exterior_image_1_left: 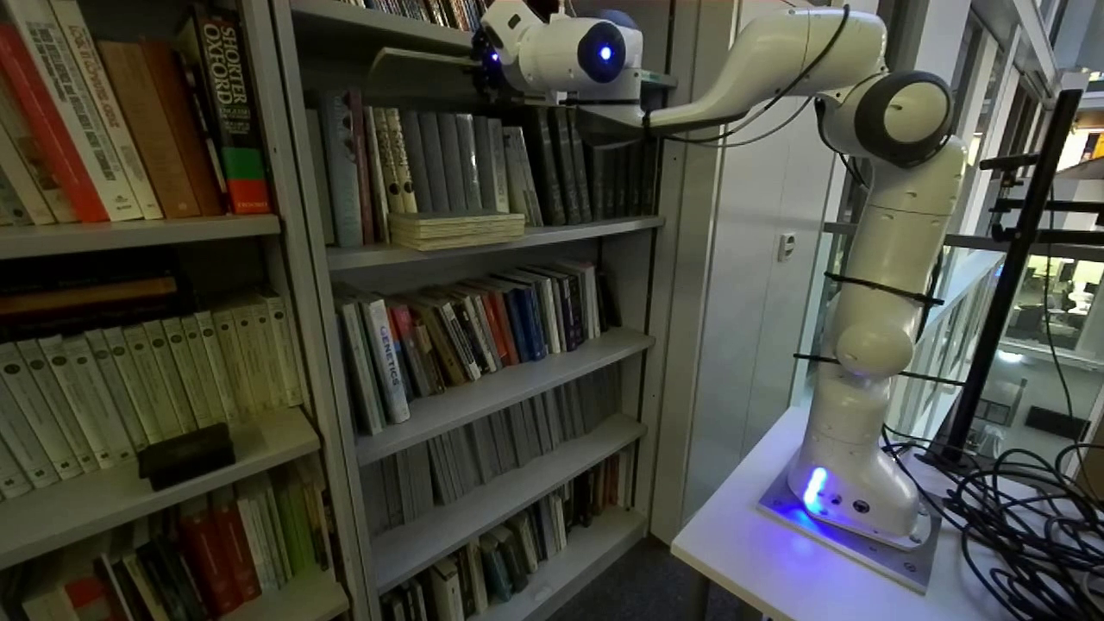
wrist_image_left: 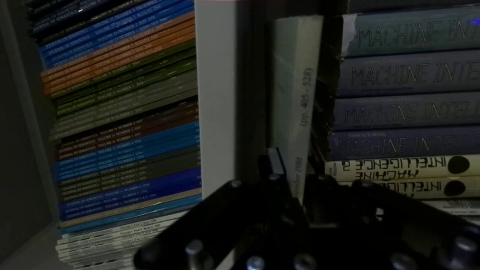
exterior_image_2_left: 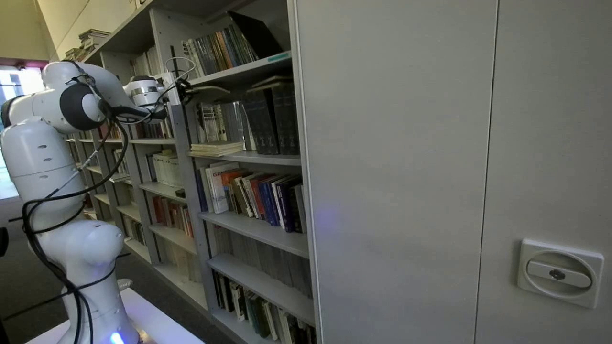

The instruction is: Put the book on top of the books on the shelf

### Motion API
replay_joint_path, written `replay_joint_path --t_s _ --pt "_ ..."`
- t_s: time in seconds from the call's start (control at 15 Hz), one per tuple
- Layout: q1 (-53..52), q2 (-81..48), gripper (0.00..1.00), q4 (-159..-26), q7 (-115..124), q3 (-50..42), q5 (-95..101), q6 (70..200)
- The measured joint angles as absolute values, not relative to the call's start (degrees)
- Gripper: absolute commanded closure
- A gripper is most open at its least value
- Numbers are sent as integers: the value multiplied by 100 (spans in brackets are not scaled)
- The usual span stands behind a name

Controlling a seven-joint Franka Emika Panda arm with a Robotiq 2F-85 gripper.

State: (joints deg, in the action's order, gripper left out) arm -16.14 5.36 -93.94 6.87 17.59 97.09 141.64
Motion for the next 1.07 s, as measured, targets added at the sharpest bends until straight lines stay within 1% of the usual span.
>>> replay_joint_path --t_s 0.4,1.07 --pt "-1614 524 97 -9659 1520 1703 10088 14209" --pt "-1700 672 97 -9709 3838 1752 12342 14180"
